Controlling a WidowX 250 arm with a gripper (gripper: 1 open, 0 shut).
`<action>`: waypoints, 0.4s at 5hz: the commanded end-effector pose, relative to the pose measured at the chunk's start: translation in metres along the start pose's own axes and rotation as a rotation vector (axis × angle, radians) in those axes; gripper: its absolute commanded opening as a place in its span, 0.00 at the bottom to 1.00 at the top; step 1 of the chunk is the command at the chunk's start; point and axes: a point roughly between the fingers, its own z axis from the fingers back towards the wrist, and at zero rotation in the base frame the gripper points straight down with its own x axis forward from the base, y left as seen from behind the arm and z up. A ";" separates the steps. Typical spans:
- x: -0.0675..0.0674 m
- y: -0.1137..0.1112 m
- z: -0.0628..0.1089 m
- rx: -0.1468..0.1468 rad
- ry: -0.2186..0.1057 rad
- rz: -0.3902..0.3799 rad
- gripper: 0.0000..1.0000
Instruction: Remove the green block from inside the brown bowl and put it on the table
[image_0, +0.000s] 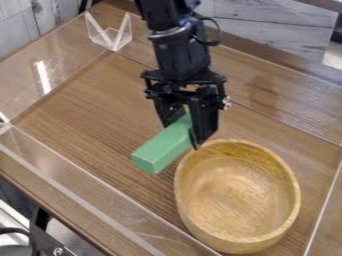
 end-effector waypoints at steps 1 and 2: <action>0.003 0.003 0.017 0.014 -0.061 -0.024 0.00; 0.001 0.010 0.019 0.016 -0.066 -0.030 0.00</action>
